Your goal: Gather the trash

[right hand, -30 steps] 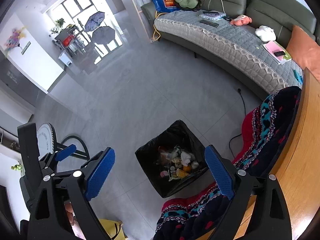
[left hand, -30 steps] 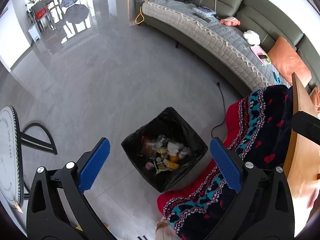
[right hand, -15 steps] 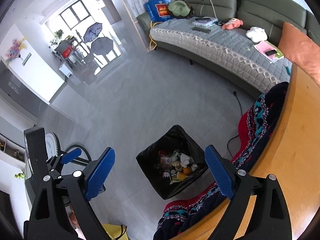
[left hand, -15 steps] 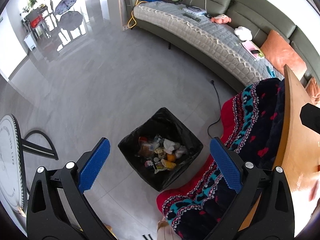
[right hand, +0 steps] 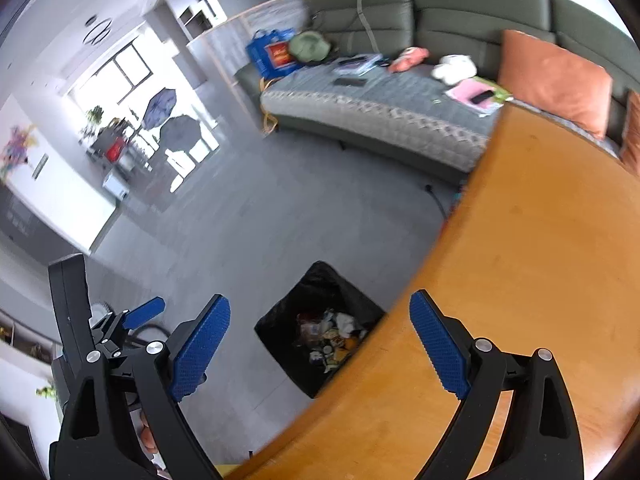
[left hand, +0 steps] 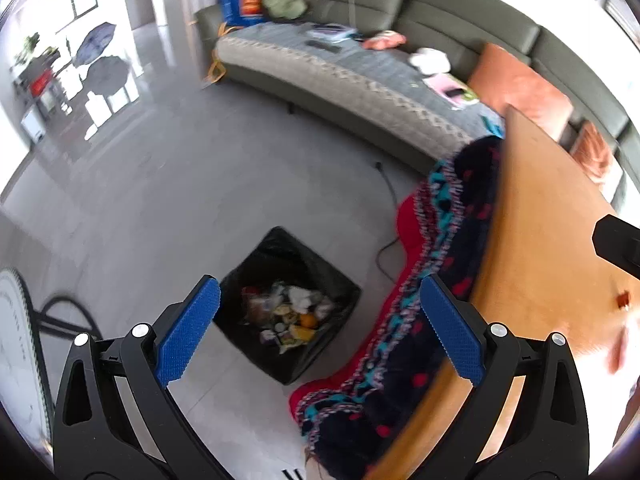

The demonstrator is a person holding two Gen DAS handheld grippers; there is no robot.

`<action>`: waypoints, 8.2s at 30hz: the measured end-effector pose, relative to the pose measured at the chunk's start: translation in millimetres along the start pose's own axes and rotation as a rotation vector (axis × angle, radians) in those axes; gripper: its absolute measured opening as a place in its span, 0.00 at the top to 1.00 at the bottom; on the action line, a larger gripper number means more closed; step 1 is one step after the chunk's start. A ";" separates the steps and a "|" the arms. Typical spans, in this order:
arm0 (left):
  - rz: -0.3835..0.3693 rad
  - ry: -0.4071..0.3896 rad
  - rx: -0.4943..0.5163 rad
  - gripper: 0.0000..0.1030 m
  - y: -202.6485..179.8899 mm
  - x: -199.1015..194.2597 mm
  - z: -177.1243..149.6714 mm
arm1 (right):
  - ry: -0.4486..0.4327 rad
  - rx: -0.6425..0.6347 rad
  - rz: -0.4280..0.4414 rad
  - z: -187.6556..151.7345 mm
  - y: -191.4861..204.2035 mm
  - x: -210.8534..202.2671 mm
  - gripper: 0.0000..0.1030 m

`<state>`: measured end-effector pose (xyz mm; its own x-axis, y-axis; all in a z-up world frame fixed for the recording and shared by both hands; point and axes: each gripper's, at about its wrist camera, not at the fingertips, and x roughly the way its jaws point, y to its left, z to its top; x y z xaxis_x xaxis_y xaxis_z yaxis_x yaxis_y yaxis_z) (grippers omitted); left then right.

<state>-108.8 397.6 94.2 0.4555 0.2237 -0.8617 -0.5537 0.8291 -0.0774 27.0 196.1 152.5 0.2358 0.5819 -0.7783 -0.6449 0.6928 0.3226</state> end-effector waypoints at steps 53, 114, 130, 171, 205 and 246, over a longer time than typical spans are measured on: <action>-0.264 0.112 0.669 0.06 -480.6 11.8 -92.9 | -0.015 0.488 -0.463 -178.3 -406.8 -142.3 0.52; -0.351 -0.021 0.490 0.56 -256.5 14.8 -34.7 | -0.103 0.288 -0.302 -91.9 -165.4 -88.5 0.66; -0.215 -0.049 0.225 0.56 -77.0 16.1 -13.2 | 0.001 0.049 -0.116 -42.0 -17.7 0.7 0.66; 0.131 -0.039 -0.089 0.06 116.0 19.5 4.8 | 0.040 -0.184 0.029 7.5 130.6 81.6 0.18; -0.197 -0.052 0.393 0.06 -234.0 -6.9 -45.6 | -0.164 0.277 -0.279 -109.2 -183.4 -120.2 0.15; -0.235 -0.061 0.517 0.06 -389.3 54.4 -127.0 | -0.200 0.408 -0.567 -224.1 -346.0 -116.5 0.03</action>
<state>43.0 21.9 13.8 0.5727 0.0192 -0.8195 -0.0260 0.9996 0.0053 59.8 -206.9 10.9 0.6071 0.1259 -0.7846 -0.0711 0.9920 0.1042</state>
